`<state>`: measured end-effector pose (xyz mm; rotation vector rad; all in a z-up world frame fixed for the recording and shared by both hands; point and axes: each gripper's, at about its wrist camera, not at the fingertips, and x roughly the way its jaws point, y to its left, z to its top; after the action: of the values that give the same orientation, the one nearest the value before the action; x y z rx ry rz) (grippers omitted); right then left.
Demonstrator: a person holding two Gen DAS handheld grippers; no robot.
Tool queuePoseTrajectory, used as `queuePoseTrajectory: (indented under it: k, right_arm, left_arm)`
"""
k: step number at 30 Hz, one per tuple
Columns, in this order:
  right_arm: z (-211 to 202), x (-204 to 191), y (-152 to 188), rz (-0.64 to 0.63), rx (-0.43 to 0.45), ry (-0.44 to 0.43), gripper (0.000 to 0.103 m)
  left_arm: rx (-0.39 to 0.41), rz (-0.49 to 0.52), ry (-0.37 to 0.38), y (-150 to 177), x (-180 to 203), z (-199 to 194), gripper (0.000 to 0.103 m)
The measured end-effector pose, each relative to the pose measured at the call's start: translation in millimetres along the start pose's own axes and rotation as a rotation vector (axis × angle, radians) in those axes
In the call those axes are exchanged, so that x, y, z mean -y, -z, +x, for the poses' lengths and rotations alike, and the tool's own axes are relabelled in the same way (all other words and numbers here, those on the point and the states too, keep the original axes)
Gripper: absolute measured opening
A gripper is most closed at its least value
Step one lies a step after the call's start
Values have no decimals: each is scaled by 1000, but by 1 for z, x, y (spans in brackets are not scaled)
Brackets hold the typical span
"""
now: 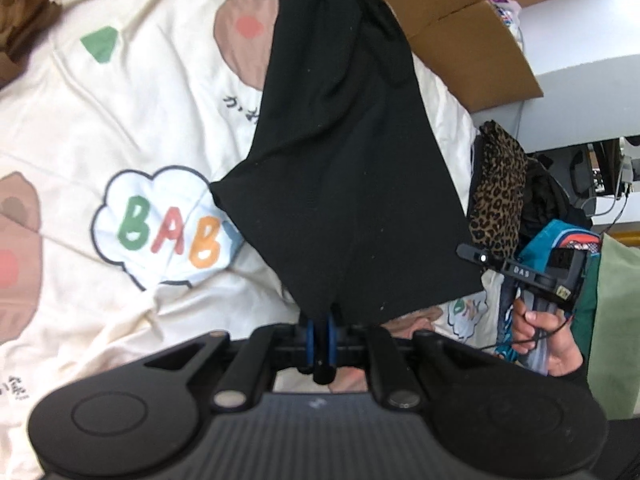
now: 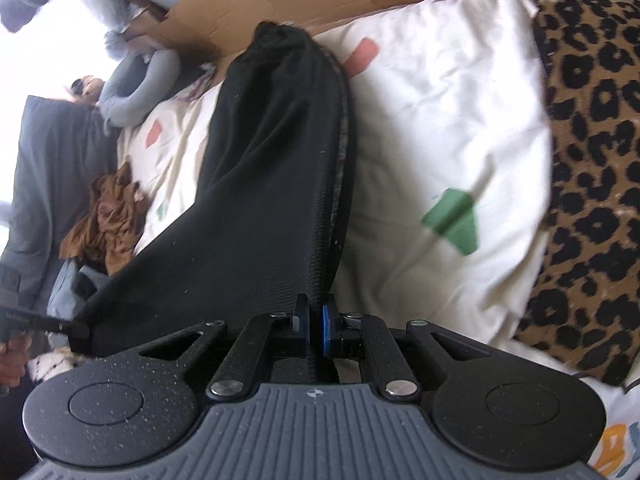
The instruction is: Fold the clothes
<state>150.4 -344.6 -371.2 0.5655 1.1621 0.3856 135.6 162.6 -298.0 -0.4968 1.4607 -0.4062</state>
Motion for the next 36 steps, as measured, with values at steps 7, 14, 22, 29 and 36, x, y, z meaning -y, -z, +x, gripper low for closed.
queuePoseTrajectory:
  k: [7,14,22,29,36]
  right_arm:
    - [1,-24,9,-41,-51,-64,3]
    - [25,-46,22,-96,-153,-139,3]
    - [43,-56,37,-112,-211,-150,3]
    - [53,-37,48,-59,-238,-95,3]
    - [63,-17,57,17,-235,-81,4]
  left_arm:
    - [29,1,-30,6,-6,-23,7]
    - [86,-46,-93,14,-37,-51,7]
    - [47,-78,-129,22,-70,-29,7]
    - [-10,-81,-124,26,-82,4,7]
    - [-61,-103,-131,25,-107,30,7]
